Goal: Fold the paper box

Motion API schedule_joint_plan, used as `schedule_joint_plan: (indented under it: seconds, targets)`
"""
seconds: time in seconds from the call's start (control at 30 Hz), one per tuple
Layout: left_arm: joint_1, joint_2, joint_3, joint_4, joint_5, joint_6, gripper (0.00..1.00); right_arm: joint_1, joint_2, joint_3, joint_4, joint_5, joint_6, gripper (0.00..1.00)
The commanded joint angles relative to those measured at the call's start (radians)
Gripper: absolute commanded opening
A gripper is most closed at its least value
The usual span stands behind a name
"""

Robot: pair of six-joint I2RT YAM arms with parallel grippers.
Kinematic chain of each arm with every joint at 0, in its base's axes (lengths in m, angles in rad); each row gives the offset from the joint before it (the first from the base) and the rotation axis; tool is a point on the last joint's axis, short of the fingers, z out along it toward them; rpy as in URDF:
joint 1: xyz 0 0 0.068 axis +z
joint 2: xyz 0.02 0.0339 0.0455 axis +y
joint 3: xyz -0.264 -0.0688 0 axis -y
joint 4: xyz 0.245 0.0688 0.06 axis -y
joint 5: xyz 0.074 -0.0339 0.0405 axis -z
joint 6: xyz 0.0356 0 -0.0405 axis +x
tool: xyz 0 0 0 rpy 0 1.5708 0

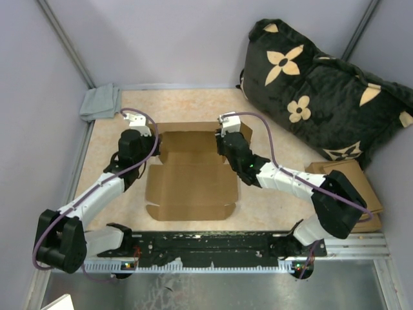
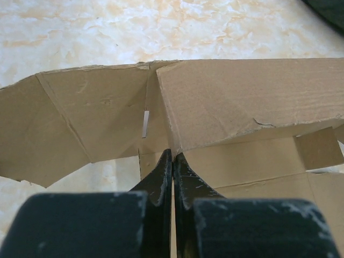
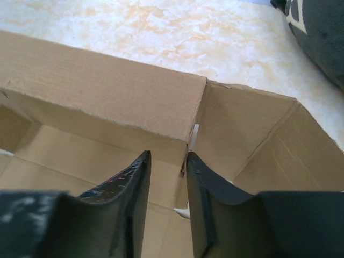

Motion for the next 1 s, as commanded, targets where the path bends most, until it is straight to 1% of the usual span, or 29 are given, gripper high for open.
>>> schedule_joint_plan:
  seconds: [0.0,0.07,0.13,0.2,0.27,0.33,0.43,0.5,0.57,0.63,0.73,0.83,0.97]
  targets:
    - [-0.003,0.014,0.013,-0.004,-0.006,0.007,0.0,0.007,-0.042,0.073,-0.101,-0.056,0.021,0.45]
    - [-0.003,0.018,0.015,-0.016,-0.027,0.012,0.0,0.006,-0.079,0.085,-0.166,-0.08,0.014,0.59]
    - [-0.003,0.021,0.017,-0.022,-0.044,0.017,0.0,-0.004,-0.133,0.09,-0.221,-0.105,0.003,0.65]
    - [-0.002,0.023,0.017,-0.034,-0.055,0.009,0.0,-0.033,-0.199,0.09,-0.273,-0.142,-0.002,0.66]
    - [-0.003,0.022,0.015,-0.036,-0.053,-0.001,0.0,-0.098,-0.276,0.075,-0.299,-0.194,0.011,0.66]
    - [-0.003,0.025,0.015,-0.037,-0.046,-0.006,0.0,-0.194,-0.355,0.048,-0.297,-0.221,0.039,0.67]
    - [-0.002,0.038,0.024,-0.041,-0.045,-0.001,0.0,-0.384,-0.389,0.015,-0.275,-0.302,0.098,0.67]
    - [-0.003,0.044,0.029,-0.045,-0.039,-0.001,0.0,-0.479,-0.355,0.011,-0.264,-0.362,0.124,0.64]
    - [-0.003,0.051,0.032,-0.044,-0.031,-0.001,0.0,-0.517,-0.284,0.043,-0.286,-0.392,0.117,0.61]
    - [-0.003,0.056,0.037,-0.046,-0.024,-0.001,0.0,-0.519,-0.2,0.08,-0.308,-0.424,0.091,0.58]
    - [-0.003,0.065,0.048,-0.055,-0.023,0.0,0.0,-0.521,-0.093,0.103,-0.307,-0.421,0.077,0.55]
    - [-0.003,0.077,0.057,-0.061,-0.022,0.001,0.0,-0.529,-0.023,0.095,-0.26,-0.419,0.055,0.54]
    - [-0.002,0.1,0.07,-0.072,-0.007,-0.003,0.0,-0.551,0.045,0.1,-0.222,-0.461,0.01,0.54]
